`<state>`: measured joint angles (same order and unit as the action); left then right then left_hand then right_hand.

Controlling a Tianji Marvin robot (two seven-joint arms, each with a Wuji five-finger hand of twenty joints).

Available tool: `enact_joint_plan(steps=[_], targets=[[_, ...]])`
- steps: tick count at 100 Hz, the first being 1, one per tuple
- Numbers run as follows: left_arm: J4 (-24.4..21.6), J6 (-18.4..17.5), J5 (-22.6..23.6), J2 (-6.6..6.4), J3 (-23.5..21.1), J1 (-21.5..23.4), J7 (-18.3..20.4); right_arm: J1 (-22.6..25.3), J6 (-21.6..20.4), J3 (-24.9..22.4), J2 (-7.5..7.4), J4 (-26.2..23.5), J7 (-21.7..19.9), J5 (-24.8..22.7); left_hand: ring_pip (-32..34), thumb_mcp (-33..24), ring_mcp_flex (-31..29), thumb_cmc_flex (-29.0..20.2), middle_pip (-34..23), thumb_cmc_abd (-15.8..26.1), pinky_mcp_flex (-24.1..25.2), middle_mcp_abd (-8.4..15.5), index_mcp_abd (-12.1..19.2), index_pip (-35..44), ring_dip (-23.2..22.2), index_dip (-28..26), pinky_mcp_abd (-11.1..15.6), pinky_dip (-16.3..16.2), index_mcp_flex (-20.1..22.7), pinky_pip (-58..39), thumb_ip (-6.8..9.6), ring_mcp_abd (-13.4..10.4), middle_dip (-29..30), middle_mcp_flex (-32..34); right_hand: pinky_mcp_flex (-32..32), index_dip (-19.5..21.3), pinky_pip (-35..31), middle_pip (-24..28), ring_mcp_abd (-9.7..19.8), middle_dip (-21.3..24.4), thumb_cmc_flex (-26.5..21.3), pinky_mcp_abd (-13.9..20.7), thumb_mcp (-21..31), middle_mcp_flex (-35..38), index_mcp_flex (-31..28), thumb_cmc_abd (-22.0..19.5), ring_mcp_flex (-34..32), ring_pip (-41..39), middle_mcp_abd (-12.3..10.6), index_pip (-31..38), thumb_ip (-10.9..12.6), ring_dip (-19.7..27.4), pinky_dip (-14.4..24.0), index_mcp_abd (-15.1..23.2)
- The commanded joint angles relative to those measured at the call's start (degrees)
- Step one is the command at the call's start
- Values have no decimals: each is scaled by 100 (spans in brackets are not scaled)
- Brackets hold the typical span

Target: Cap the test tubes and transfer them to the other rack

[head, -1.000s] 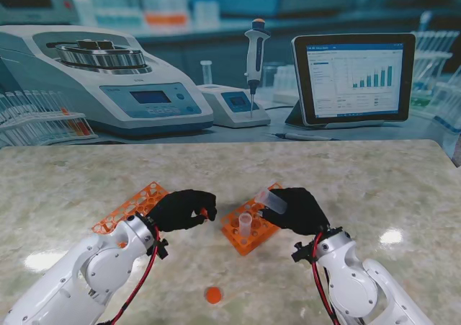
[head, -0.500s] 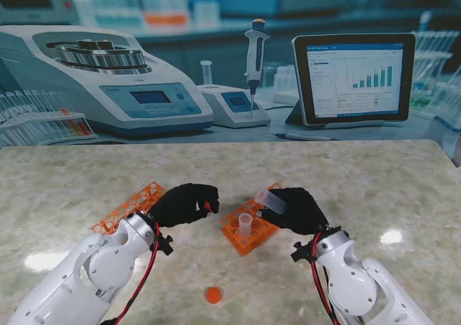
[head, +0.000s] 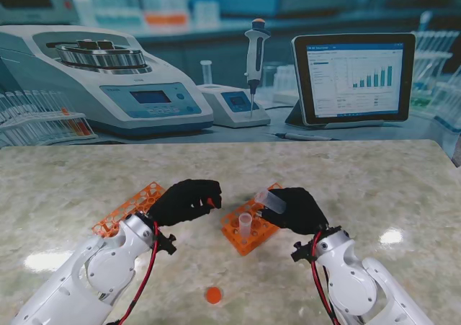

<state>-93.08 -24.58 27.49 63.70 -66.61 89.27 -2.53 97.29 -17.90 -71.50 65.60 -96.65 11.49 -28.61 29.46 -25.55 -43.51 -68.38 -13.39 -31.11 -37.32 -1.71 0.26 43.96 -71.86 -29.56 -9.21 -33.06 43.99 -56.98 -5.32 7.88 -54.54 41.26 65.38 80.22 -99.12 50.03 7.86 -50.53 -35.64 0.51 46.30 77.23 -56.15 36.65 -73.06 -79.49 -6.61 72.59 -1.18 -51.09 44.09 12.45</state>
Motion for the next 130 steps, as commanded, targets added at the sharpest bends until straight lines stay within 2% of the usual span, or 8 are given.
enact_joint_plan(steps=[1,31,62,130], targets=[[-94,-44,-137,36,-4,33,-13,0,62,36,7,11,-37,39,-153,-185,64,-558,-413,274,8,-220,-149,-52,-97,-34,16,41,45,31,175,-222,-150,153,202,240,-690,-14,831,17,-296,209,-14,98,-187,-70,-300,-750,354,222,21,-149,-95,338],[-210,-170,-771,103,37,67,-13,-11,66,40,7,21,-42,44,-168,-182,66,-558,-398,291,11,-216,-148,-53,-108,-35,24,3,38,33,178,-222,-157,155,202,240,-690,-15,831,18,-292,209,-15,102,-187,-73,-300,-747,355,222,21,-148,-95,338],[-376,-317,-1214,120,32,196,61,-9,70,40,7,18,-45,46,-173,-165,55,-558,-389,302,3,-212,-146,-57,-119,-35,34,-35,44,33,182,-227,-165,166,202,240,-690,-16,831,18,-299,209,-8,99,-187,-65,-300,-747,368,222,22,-148,-95,338],[-905,-670,-1413,76,47,572,152,-61,133,68,5,42,-92,90,-197,-120,40,-558,-362,330,-26,-205,-127,-51,-124,-47,67,-76,29,83,199,-240,-169,169,202,240,-686,-16,834,17,-296,212,-11,102,-187,-61,-300,-742,369,222,22,-147,-96,338]])
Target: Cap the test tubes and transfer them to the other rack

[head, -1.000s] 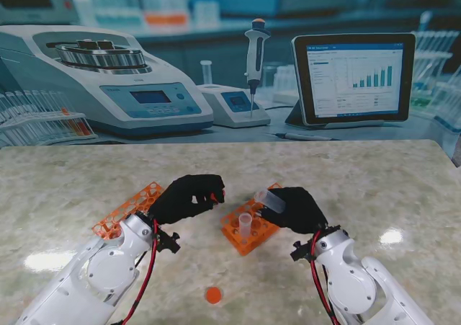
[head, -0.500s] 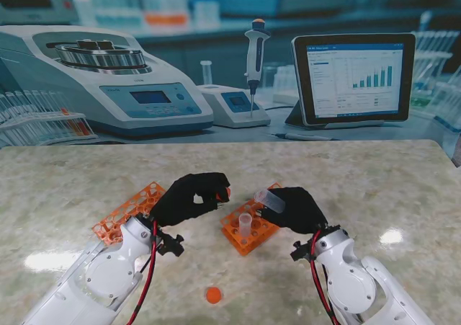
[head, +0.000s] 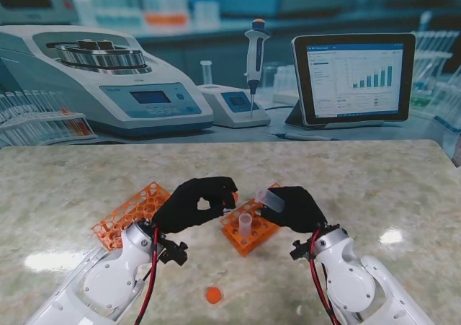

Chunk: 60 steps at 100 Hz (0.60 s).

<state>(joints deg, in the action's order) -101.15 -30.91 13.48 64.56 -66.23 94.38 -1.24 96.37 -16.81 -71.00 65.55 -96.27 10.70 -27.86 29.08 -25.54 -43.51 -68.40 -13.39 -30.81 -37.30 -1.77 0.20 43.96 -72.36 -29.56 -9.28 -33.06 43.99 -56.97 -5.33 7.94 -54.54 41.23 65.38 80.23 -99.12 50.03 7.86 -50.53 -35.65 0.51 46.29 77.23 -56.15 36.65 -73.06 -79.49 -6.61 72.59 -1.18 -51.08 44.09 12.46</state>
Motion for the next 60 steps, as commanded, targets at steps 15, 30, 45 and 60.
enact_joint_plan(steps=[15,30,45,60], targets=[[-198,-98,-33,-22,10,129,45,2,91,30,10,12,-41,39,-160,-118,40,-557,-361,302,-34,-198,-118,-46,-79,-48,78,-87,38,84,204,-244,-173,178,202,239,-686,-16,834,17,-294,212,-5,103,-188,-67,-300,-742,377,222,22,-148,-96,338],[-298,-170,-50,-34,11,206,63,-14,85,32,10,38,-41,42,-162,-109,41,-556,-357,310,-34,-194,-111,-42,-80,-51,82,-110,40,82,207,-241,-177,184,202,239,-686,-16,834,17,-300,212,-7,104,-188,-64,-300,-742,383,222,21,-148,-96,338],[-375,-219,-62,-63,22,259,142,-20,78,33,11,53,-35,39,-160,-97,37,-557,-349,323,-41,-193,-108,-46,-83,-49,88,-131,32,83,211,-244,-179,181,202,239,-686,-17,834,17,-295,212,-7,109,-188,-65,-300,-742,360,222,22,-148,-96,338],[-412,-248,-66,-86,50,299,206,-23,72,31,12,65,-27,32,-165,-86,44,-556,-342,339,-42,-194,-106,-51,-84,-47,94,-149,26,90,213,-247,-182,184,202,239,-686,-18,839,15,-299,212,-3,100,-188,-62,-300,-733,391,222,22,-145,-96,338]])
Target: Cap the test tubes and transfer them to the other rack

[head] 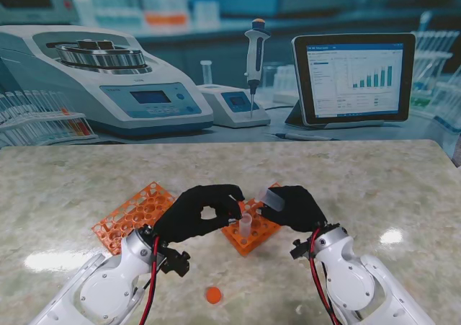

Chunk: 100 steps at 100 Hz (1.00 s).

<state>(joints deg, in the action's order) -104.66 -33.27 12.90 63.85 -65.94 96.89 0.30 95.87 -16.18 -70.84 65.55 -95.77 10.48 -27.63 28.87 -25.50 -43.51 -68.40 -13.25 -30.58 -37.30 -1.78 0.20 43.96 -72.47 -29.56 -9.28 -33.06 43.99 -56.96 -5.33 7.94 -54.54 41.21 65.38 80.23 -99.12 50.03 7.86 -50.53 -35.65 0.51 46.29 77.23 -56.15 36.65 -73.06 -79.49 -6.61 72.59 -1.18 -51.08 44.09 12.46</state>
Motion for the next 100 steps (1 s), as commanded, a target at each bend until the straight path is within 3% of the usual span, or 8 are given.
enact_joint_plan(steps=[1,100], targets=[[-64,-12,-9,-18,21,51,60,27,9,16,12,16,-5,9,-142,-90,41,-556,-354,313,-42,-188,-107,-51,-74,-47,94,-150,25,90,214,-249,-181,181,202,239,-686,-17,839,14,-303,212,-2,100,-188,-59,-300,-733,390,222,22,-145,-96,338],[-15,-55,-106,-79,120,73,275,2,-55,-12,11,93,3,0,-152,-62,47,-556,-325,355,-22,-191,-97,-71,-81,-60,101,-217,16,122,232,-256,-195,189,201,239,-682,-18,840,17,-300,215,-15,97,-188,-70,-300,-732,364,222,21,-146,-97,338]])
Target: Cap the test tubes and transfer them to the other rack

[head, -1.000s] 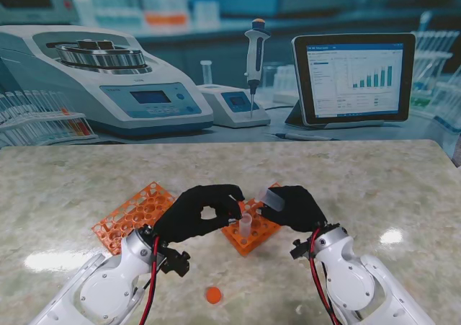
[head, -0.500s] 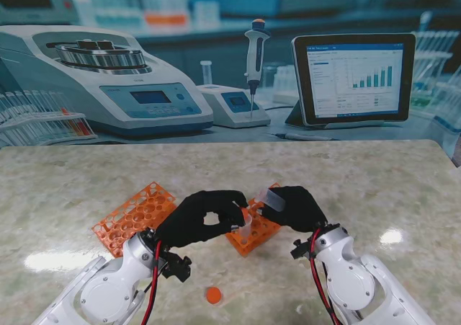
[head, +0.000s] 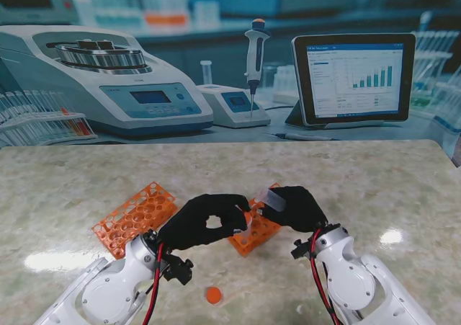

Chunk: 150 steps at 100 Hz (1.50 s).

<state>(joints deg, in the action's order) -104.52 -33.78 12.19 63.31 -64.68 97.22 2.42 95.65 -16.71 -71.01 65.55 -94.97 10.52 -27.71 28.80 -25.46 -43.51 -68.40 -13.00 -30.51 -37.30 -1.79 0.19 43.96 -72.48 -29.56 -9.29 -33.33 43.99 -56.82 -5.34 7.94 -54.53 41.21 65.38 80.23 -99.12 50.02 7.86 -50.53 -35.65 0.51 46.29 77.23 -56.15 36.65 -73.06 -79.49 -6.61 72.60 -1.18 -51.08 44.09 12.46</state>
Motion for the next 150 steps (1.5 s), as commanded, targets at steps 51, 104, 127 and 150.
enact_joint_plan(steps=[51,104,127,150], targets=[[89,73,-34,16,152,-108,-33,23,-15,1,10,19,-7,9,-144,-81,48,-556,-353,328,-6,-180,-99,-78,-83,-66,81,-190,16,125,238,-258,-194,186,201,239,-680,-18,841,16,-300,216,-18,98,-187,-70,-300,-730,367,222,20,-145,-98,338],[201,182,-80,43,327,-297,-54,29,-6,-1,9,-4,-15,15,-136,-72,42,-556,-373,319,15,-149,-69,-19,-77,-113,83,-204,-13,112,231,-278,-201,203,201,239,-680,-18,845,17,-303,216,-22,101,-187,-70,-300,-725,374,222,21,-144,-98,338],[214,210,-80,50,359,-333,-65,50,3,-4,10,-24,-4,6,-129,-73,38,-557,-374,317,26,-136,-53,0,-74,-121,73,-206,-20,107,229,-284,-210,207,201,239,-680,-18,845,17,-304,216,-19,97,-187,-74,-300,-724,374,222,20,-144,-98,338],[230,225,-43,61,376,-371,-102,42,-4,7,10,-11,-5,10,-128,-67,40,-556,-366,327,32,-140,-42,8,-72,-117,71,-205,-23,104,228,-283,-209,205,201,239,-680,-14,845,16,-304,216,-21,101,-187,-75,-300,-724,363,222,19,-144,-98,338]])
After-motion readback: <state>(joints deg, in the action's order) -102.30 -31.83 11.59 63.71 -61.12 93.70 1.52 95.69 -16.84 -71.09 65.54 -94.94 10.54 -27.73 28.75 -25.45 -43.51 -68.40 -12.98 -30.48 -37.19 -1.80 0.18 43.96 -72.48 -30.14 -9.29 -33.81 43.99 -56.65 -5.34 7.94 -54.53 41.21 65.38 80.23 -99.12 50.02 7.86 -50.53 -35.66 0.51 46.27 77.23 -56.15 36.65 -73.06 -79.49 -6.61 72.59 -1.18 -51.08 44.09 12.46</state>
